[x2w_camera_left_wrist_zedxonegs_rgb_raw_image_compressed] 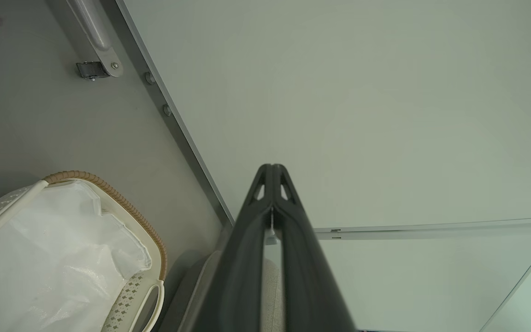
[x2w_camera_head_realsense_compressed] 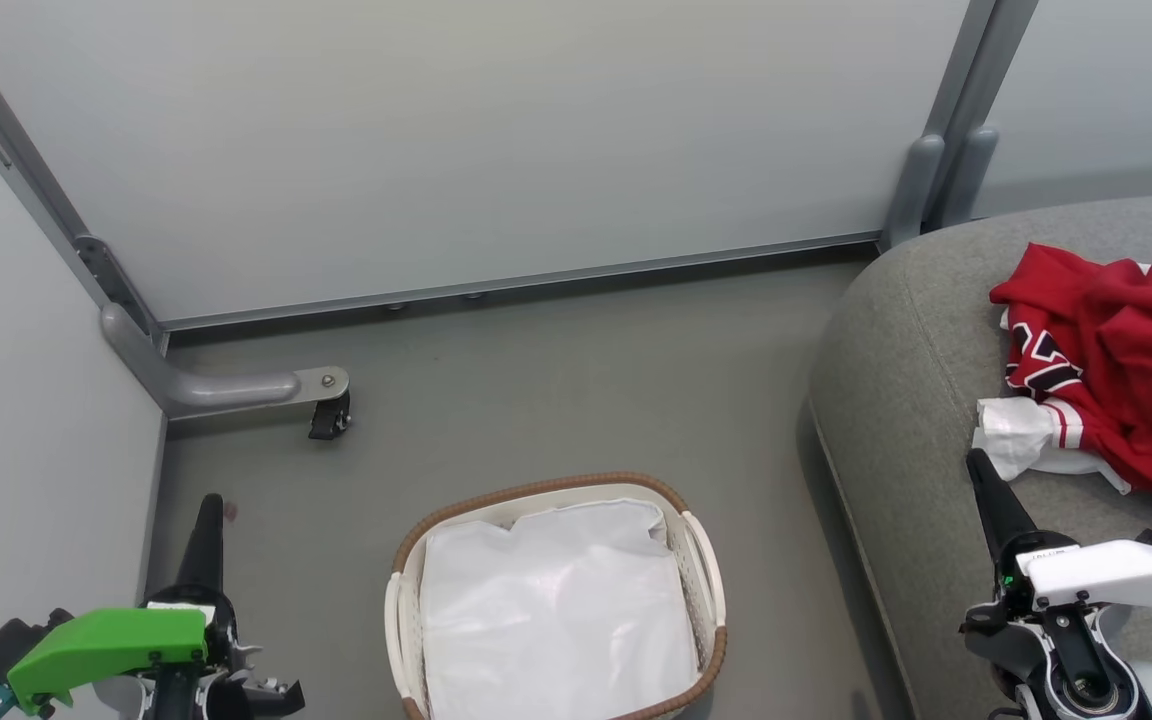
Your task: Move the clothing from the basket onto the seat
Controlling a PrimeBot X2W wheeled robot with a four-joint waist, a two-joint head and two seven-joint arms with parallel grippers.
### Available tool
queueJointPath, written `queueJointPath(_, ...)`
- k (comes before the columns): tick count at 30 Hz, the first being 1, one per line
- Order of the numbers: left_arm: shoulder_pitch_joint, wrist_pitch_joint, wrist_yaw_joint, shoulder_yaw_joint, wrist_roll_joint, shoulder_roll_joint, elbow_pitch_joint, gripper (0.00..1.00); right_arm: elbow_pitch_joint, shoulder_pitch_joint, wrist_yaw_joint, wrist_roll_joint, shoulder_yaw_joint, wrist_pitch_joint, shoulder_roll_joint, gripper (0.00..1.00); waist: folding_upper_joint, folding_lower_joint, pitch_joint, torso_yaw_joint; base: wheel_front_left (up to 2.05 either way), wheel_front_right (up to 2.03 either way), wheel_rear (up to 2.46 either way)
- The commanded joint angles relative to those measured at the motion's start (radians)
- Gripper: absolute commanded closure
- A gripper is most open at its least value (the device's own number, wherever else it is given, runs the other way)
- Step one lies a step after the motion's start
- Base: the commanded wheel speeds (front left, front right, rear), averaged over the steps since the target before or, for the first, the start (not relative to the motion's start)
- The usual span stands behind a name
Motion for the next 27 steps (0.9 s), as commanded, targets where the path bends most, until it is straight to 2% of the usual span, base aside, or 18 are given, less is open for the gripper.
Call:
queueJointPath(1, -0.025, 0.006, -0.006, 0.006, -0.020, 0.007, -0.010, 1.00, -0.009, 0.007, 0.000, 0.021, -0.006, 0.006, -0.006, 1.00, 0.0000, 0.0000, -0.001, 0.000, 0.00, 0.00, 0.00)
queueJointPath(27, -0.029, 0.053, -0.010, 0.014, -0.182, 0.008, -0.037, 1.00, -0.033, 0.020, -0.001, 0.195, -0.025, 0.052, -0.008, 1.00, 0.0000, 0.0000, -0.012, 0.002, 0.00, 0.00, 0.00)
